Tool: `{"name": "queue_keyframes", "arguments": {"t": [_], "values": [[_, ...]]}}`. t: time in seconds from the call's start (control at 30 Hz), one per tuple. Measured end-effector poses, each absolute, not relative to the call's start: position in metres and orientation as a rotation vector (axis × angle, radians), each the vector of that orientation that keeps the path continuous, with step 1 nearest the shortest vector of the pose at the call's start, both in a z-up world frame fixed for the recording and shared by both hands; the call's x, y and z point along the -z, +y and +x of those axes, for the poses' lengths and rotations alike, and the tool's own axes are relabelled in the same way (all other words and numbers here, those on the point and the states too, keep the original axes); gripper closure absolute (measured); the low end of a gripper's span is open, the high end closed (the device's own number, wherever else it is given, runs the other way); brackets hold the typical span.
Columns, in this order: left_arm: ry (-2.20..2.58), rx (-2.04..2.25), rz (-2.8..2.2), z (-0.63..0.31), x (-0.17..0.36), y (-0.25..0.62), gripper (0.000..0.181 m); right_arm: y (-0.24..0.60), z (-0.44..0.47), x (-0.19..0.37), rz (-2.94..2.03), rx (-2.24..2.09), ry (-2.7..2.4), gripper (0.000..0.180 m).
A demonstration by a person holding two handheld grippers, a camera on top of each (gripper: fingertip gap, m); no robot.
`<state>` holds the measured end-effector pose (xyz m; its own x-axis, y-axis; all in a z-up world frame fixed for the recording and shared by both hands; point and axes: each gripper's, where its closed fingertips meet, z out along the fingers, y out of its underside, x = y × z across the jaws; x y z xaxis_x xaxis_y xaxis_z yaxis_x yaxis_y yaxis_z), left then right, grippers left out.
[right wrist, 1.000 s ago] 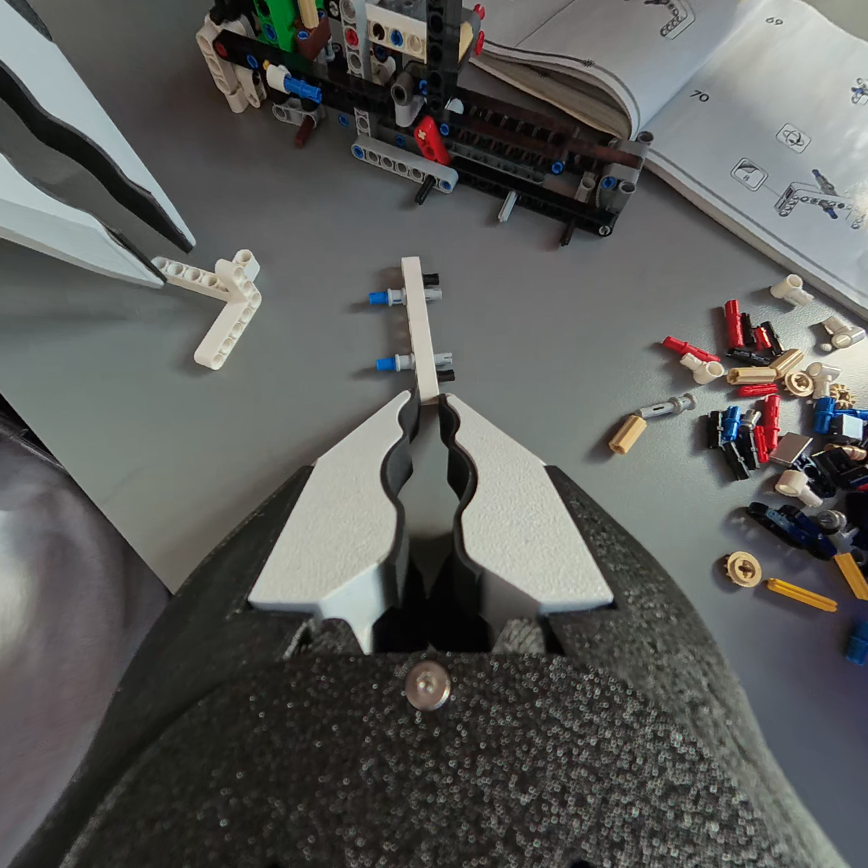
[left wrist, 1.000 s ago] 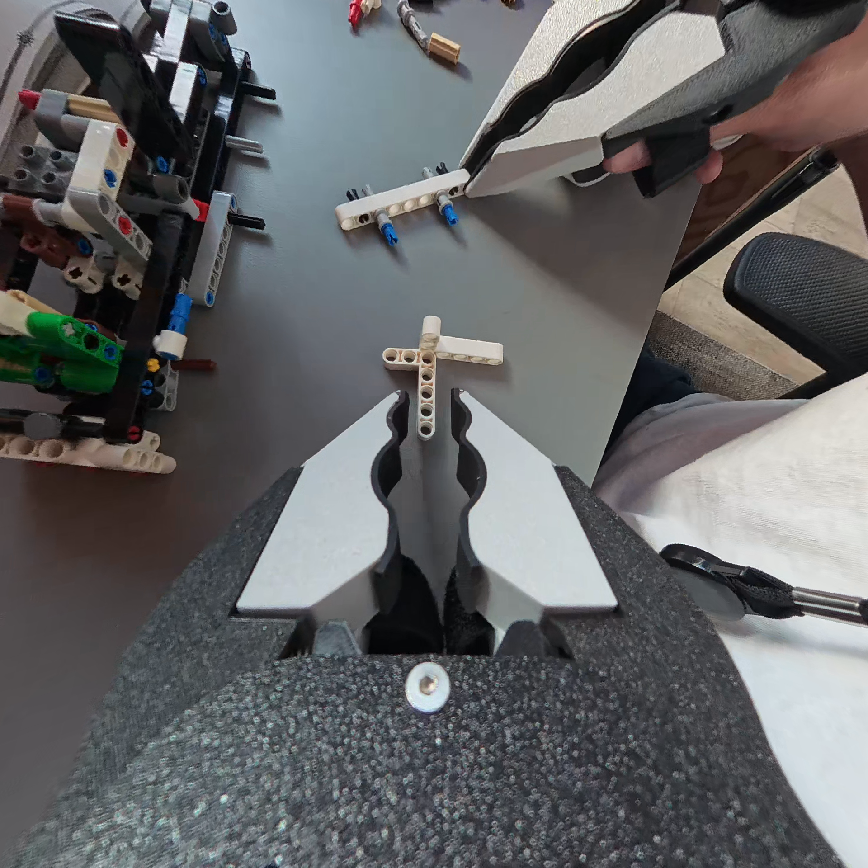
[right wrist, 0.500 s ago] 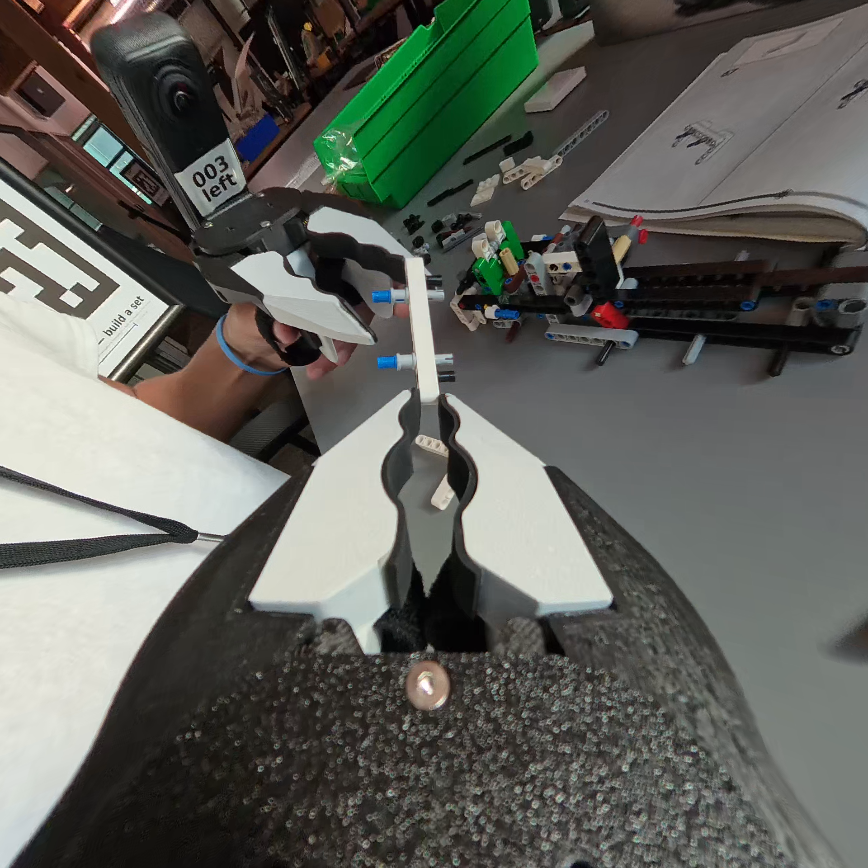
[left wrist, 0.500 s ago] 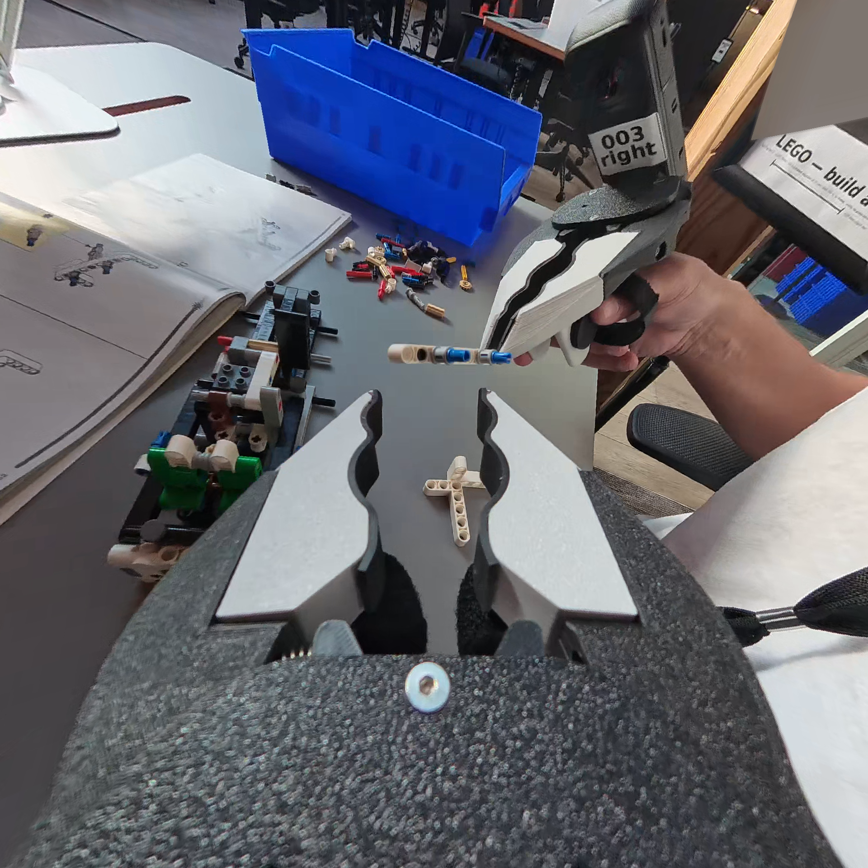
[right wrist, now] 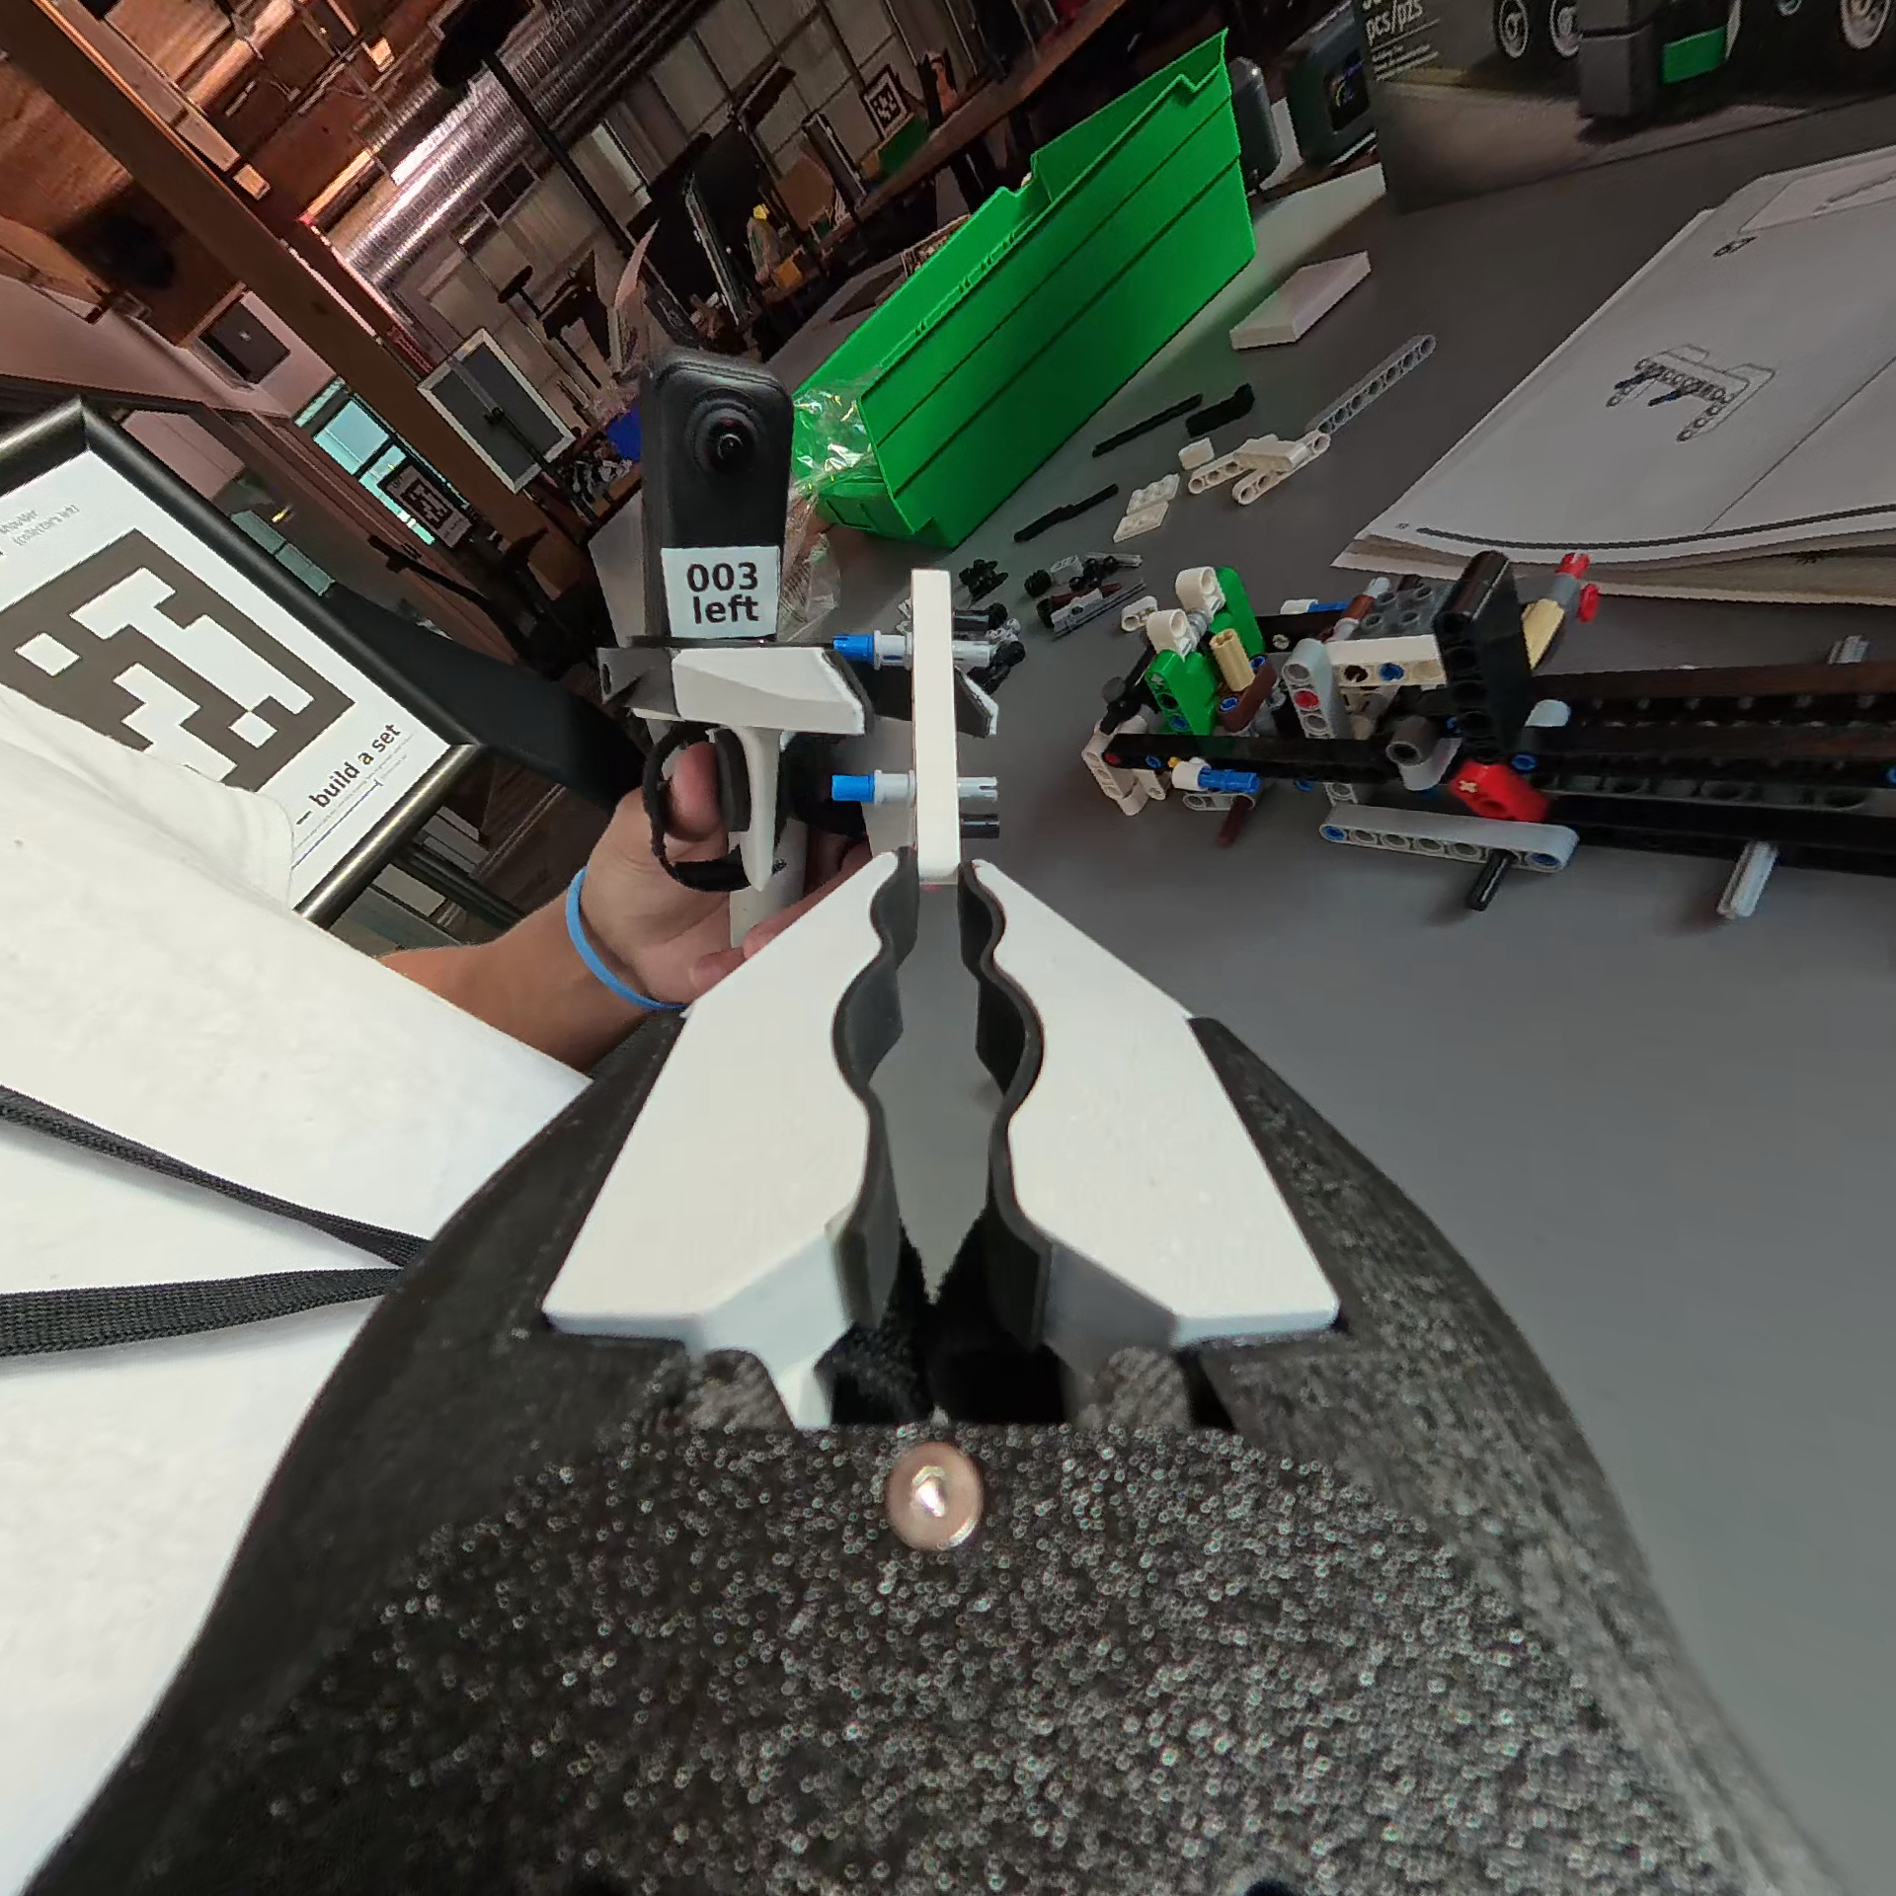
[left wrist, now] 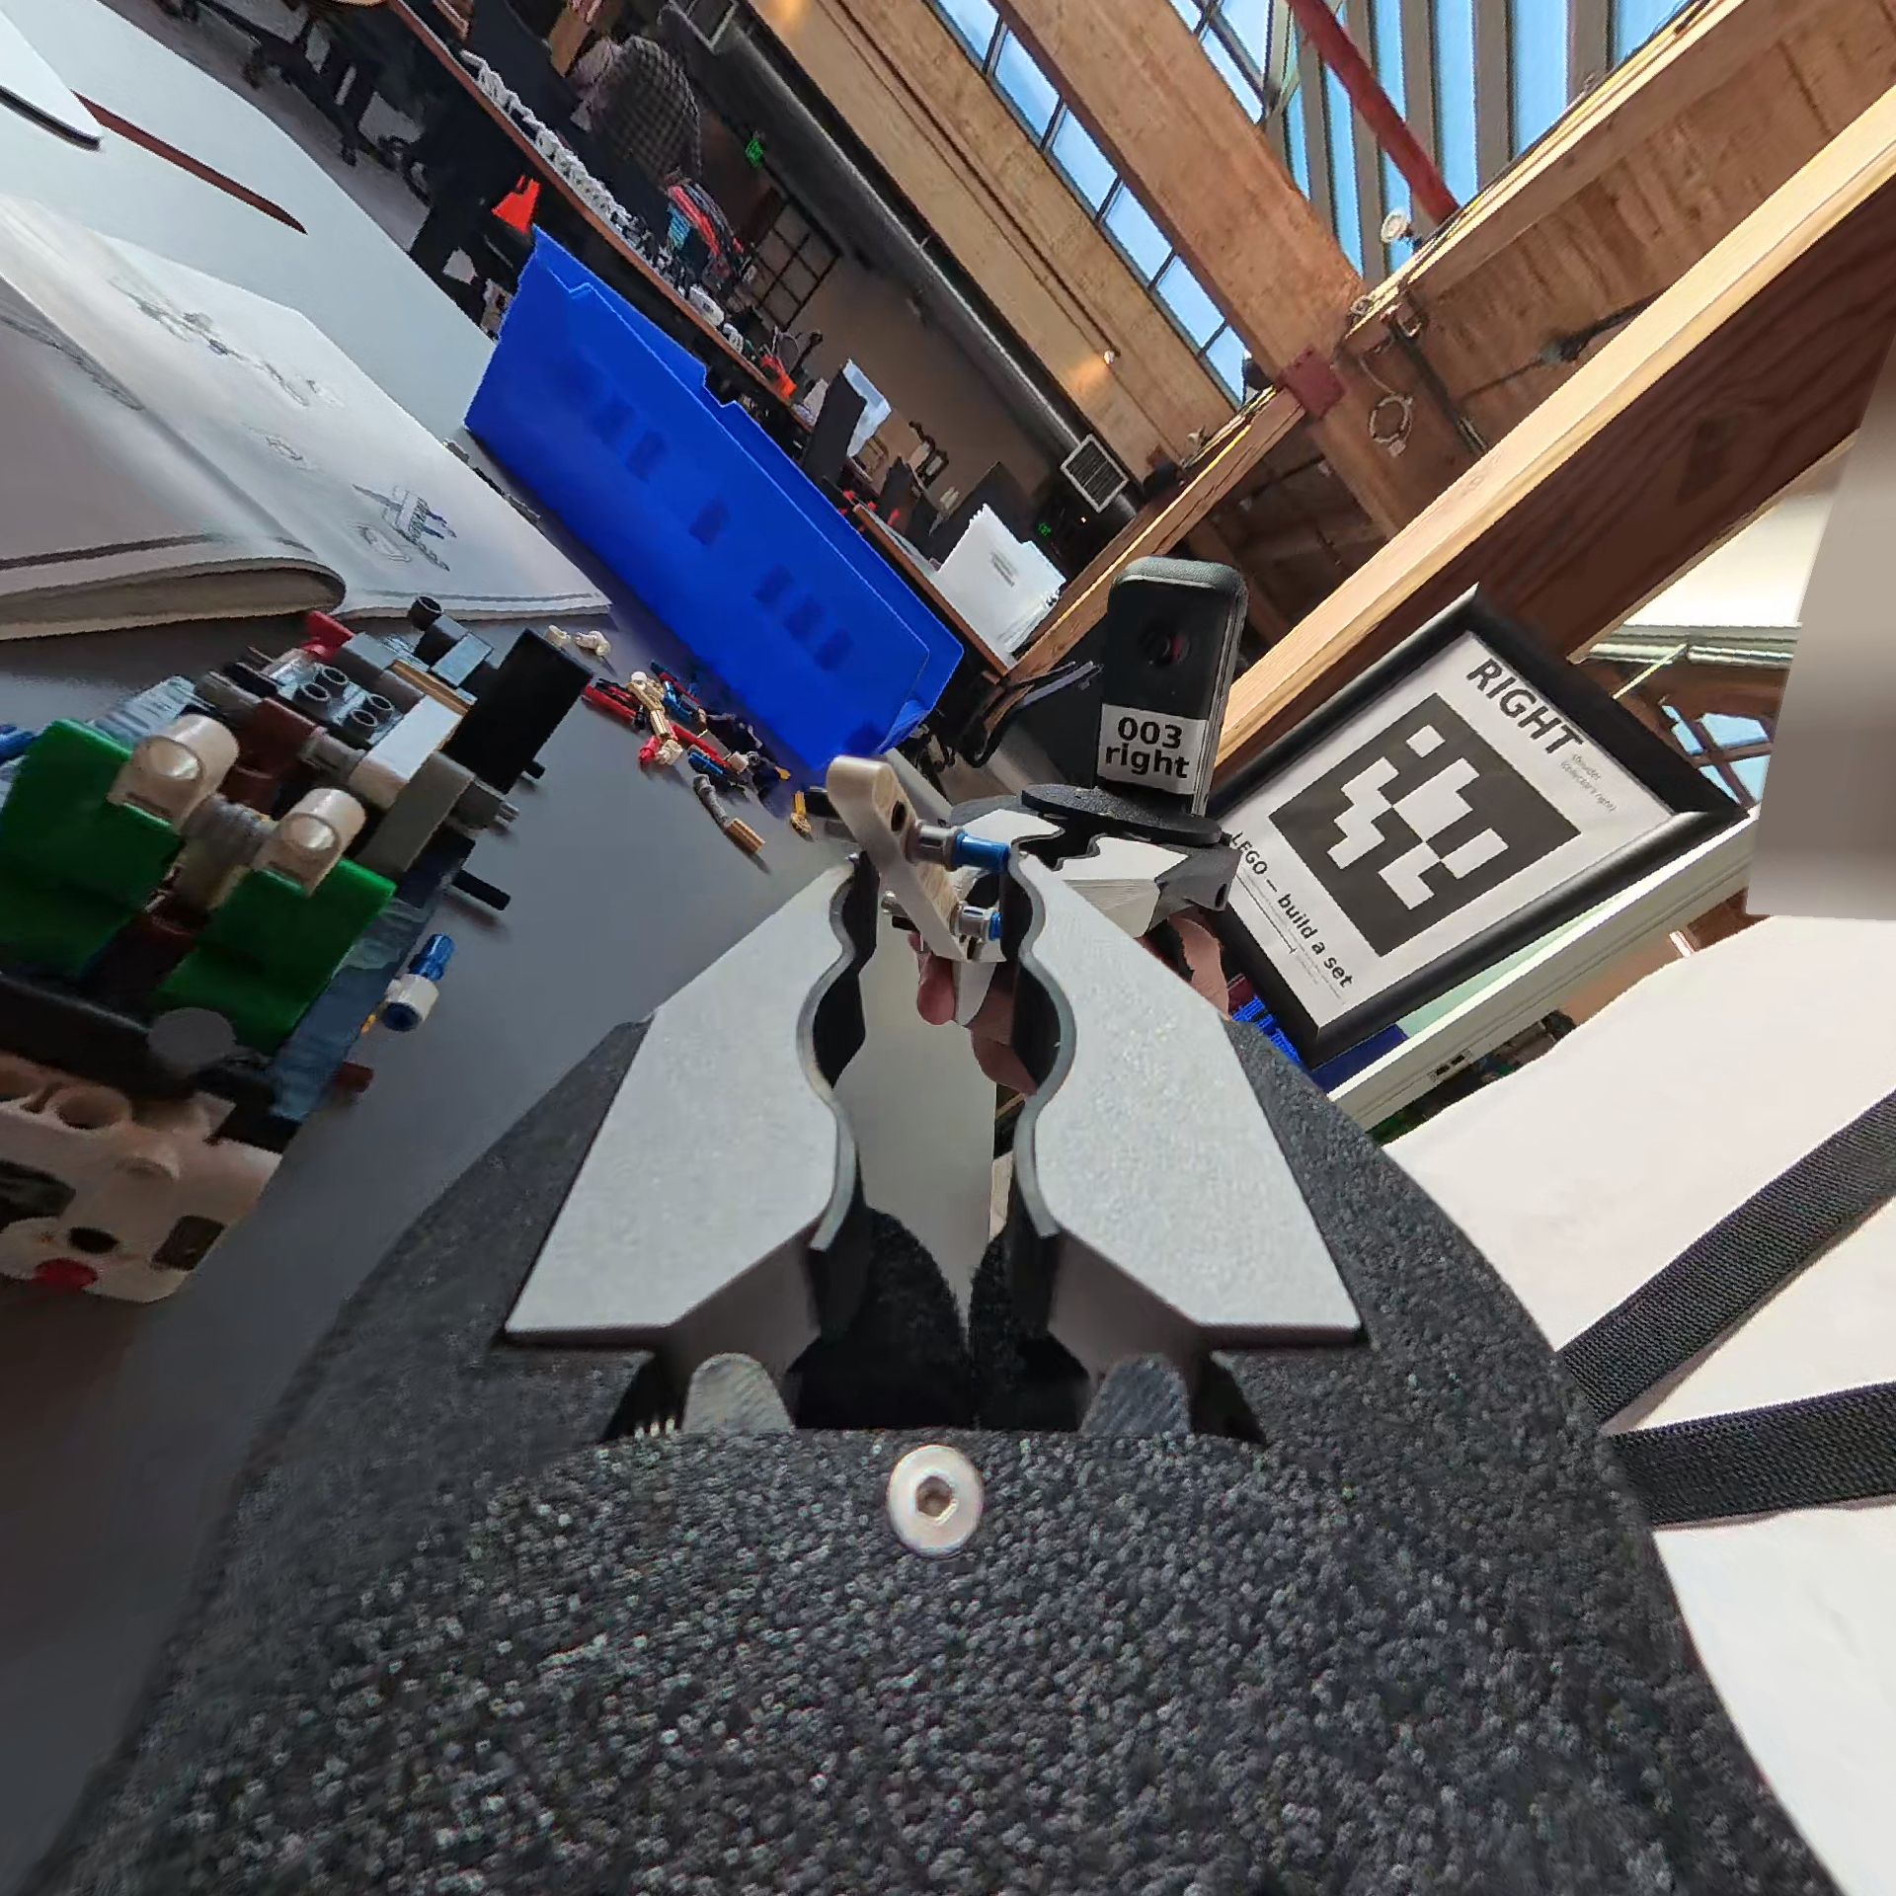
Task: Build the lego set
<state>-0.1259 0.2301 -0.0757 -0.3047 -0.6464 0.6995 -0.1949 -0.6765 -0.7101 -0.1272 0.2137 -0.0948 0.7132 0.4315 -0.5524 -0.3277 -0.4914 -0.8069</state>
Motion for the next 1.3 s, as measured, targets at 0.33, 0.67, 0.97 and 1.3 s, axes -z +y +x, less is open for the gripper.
{"name": "queue_keyframes", "arguments": {"t": [0.33,0.67,0.97,1.3], "values": [[0.921,2.297,-1.555,-0.131,0.064,0.223,0.16,0.209,-0.133,0.087,-1.794,-1.064,-0.045,0.174],[0.837,2.264,-1.533,-0.131,0.06,0.227,0.161,0.213,-0.128,0.075,-1.644,-1.14,0.084,0.174],[0.81,2.244,-1.521,-0.13,0.058,0.229,0.177,0.214,-0.136,0.077,-1.673,-1.032,0.026,0.174],[1.114,2.204,-1.302,-0.159,0.032,0.241,0.176,0.183,-0.122,0.122,-2.007,-0.617,-0.12,0.147]]}}
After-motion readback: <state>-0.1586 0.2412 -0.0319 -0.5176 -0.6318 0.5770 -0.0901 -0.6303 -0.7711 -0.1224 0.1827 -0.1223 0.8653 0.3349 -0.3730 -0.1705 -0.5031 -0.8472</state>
